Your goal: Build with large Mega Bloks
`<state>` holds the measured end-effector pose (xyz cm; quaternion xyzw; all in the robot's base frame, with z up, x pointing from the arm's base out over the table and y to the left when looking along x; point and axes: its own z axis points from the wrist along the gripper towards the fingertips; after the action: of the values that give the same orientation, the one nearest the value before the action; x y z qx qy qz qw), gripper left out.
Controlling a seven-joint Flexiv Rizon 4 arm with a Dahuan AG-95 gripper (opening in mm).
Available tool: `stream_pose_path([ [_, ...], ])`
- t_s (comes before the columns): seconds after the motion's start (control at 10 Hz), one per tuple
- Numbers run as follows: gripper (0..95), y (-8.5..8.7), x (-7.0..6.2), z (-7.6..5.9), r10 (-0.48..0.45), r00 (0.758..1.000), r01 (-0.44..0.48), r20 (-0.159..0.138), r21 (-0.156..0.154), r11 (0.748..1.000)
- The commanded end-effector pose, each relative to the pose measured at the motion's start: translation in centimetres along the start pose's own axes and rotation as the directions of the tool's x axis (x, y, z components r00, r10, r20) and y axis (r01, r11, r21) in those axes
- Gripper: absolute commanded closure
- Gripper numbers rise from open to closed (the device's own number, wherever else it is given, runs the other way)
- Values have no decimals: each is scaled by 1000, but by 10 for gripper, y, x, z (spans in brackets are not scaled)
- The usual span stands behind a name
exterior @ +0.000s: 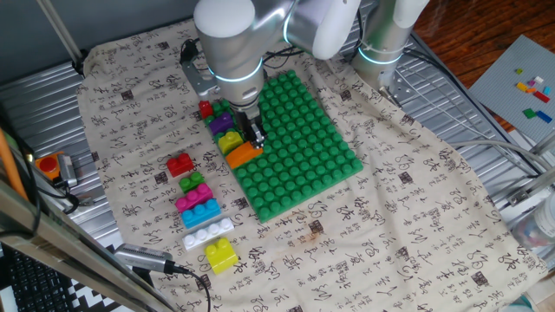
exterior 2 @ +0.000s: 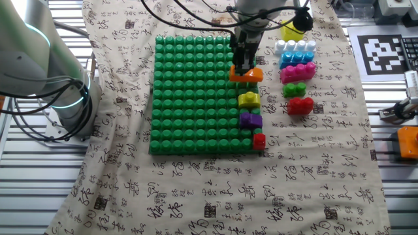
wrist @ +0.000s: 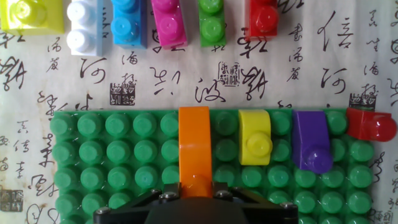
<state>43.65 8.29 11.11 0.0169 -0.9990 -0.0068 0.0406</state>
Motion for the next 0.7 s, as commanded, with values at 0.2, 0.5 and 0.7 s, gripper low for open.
stream_pose_path([
  [0.2, 950, -2, 7, 7, 2, 1000, -2, 5, -1, 1000],
  [0.5, 950, -4, 8, 12, 6, 1000, -6, 11, -1, 1000],
  [0.7, 950, -5, 7, 16, 5, 1000, -5, 13, -2, 1000],
])
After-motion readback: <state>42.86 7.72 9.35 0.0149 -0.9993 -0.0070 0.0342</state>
